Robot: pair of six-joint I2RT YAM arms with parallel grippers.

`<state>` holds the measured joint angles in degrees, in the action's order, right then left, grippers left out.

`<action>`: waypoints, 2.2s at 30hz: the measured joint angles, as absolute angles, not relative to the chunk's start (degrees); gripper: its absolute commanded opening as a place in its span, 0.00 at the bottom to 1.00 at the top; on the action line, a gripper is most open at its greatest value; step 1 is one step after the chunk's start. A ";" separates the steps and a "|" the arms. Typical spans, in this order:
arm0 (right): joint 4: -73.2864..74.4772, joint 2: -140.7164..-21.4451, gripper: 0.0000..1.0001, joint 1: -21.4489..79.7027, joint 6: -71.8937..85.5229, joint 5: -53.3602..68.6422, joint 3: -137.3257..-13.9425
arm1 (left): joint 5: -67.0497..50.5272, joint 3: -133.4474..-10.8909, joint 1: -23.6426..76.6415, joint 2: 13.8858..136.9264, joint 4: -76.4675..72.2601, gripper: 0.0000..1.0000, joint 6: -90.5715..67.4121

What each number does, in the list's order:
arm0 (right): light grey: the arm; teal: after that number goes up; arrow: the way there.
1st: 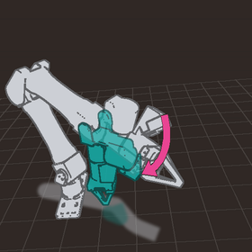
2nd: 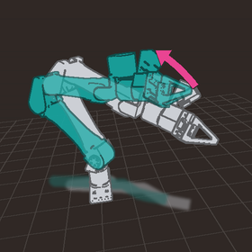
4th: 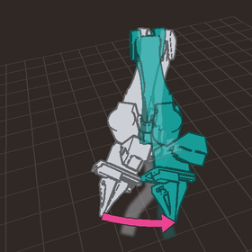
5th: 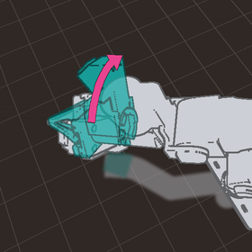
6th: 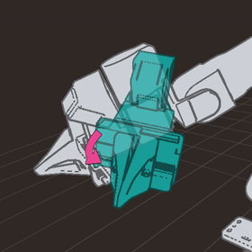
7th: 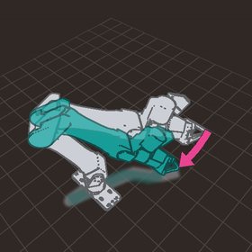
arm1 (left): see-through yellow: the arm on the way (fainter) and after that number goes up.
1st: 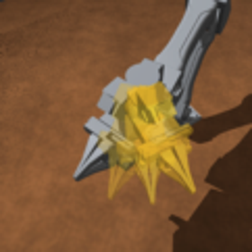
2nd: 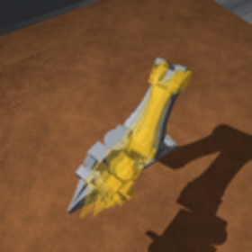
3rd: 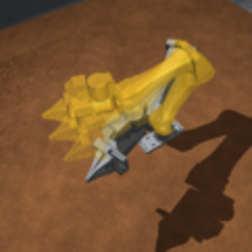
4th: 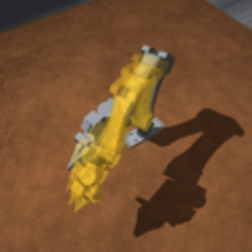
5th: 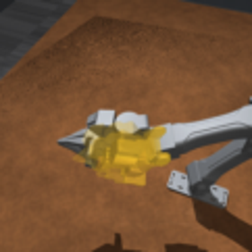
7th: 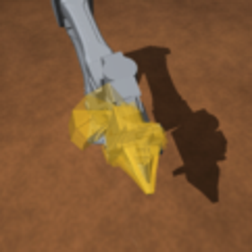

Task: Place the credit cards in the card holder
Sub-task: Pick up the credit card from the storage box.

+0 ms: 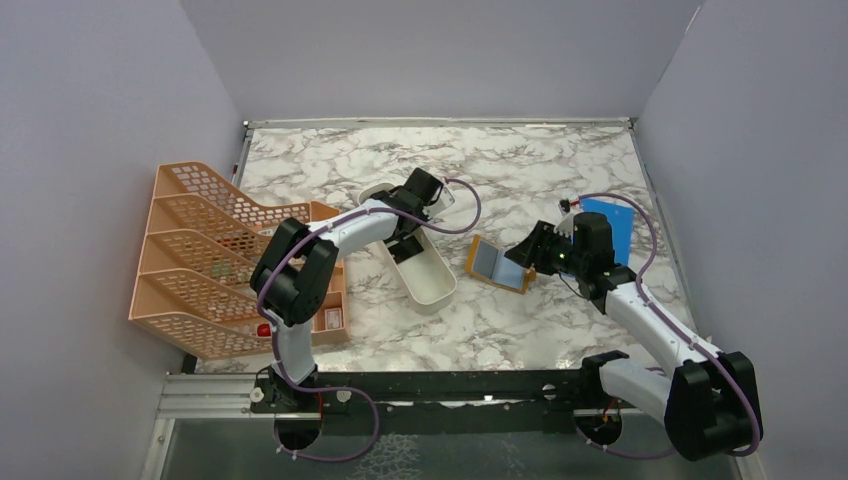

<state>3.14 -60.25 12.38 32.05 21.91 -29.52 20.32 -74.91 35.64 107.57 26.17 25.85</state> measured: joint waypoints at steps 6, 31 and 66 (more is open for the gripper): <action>3.14 -60.25 0.52 12.38 32.05 21.91 -29.52 | 20.49 -74.91 35.66 107.48 26.13 0.33 25.87; 3.09 -60.27 0.52 12.38 32.10 22.26 -29.52 | 20.95 -75.48 36.07 106.54 27.53 0.17 25.98; 3.07 -60.29 0.52 12.38 32.53 23.03 -29.52 | 10.94 -81.01 35.94 99.72 38.37 0.00 12.34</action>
<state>3.07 -60.29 12.38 32.53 23.03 -29.52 10.94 -81.01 35.94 99.72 38.37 12.34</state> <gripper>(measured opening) 0.515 0.009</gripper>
